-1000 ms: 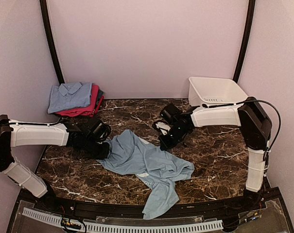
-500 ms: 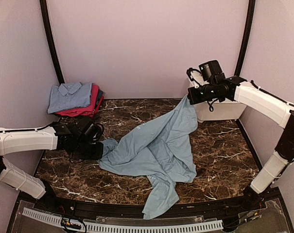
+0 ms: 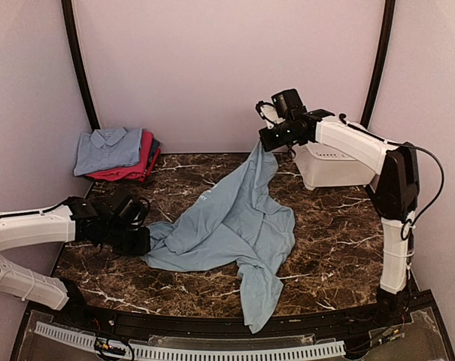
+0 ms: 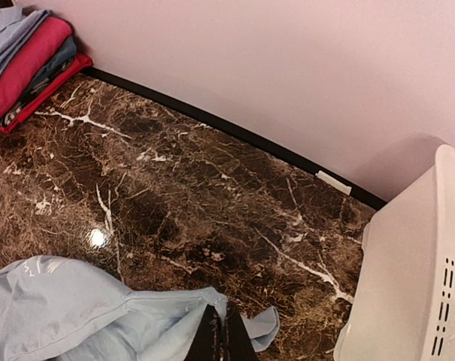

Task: Fold and stack the mixed laundry pile
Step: Pick up the crumpled T-shirt from the center of the board.

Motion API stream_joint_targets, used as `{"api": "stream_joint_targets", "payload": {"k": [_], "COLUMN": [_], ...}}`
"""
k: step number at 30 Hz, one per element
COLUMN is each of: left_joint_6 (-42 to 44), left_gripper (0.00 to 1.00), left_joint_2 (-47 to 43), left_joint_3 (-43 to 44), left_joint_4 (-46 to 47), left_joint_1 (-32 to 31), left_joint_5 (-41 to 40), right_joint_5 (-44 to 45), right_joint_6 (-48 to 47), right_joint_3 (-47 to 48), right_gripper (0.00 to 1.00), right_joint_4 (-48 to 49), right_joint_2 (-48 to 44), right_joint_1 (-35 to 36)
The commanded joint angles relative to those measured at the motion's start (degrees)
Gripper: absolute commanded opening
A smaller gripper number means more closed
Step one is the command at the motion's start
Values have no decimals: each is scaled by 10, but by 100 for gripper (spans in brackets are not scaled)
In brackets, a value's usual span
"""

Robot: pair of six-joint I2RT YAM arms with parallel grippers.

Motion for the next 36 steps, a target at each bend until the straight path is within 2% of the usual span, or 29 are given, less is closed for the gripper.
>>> {"api": "stream_joint_targets", "payload": {"k": [1, 2, 3, 5, 7, 9, 12, 14, 17, 22, 25, 33, 36], "left_joint_6": [0, 8, 12, 26, 46, 74, 97, 114, 135, 157, 157, 164, 158], "left_gripper": [19, 30, 35, 51, 59, 61, 55, 48, 35, 25, 25, 34, 33], "left_joint_2": [-10, -17, -23, -45, -49, -25, 35, 63, 107, 159, 187, 243, 253], "left_joint_3": [-4, -3, -1, 1, 12, 26, 41, 48, 65, 86, 88, 110, 114], "left_joint_4": [-41, -40, -36, -12, 11, 40, 79, 107, 122, 109, 101, 84, 68], "left_joint_1": [5, 5, 5, 5, 5, 5, 1, -12, -28, -58, -64, -81, -82], "left_joint_5": [8, 9, 9, 5, 13, 38, 109, 123, 131, 123, 113, 70, 43], "right_joint_5": [-12, -12, -12, -20, -33, -45, -57, -59, -61, -64, -64, -65, -64], "right_joint_6": [-19, -19, -19, -14, -5, 2, 3, 3, 3, 16, 17, 15, 15], "right_joint_3": [-1, -3, -10, -32, -54, -71, -80, -81, -84, -90, -92, -97, -102], "right_gripper": [0, 0, 0, 0, 0, 0, 0, 0, 0, 0, 0, 0, 0], "right_joint_4": [10, 5, 4, 8, 15, 20, 18, 13, 10, 9, 8, 6, 6], "right_joint_2": [0, 1, -1, -14, -32, -49, -61, -63, -69, -75, -76, -80, -84], "right_joint_1": [18, 21, 22, 23, 23, 24, 23, 23, 24, 24, 24, 24, 23]}}
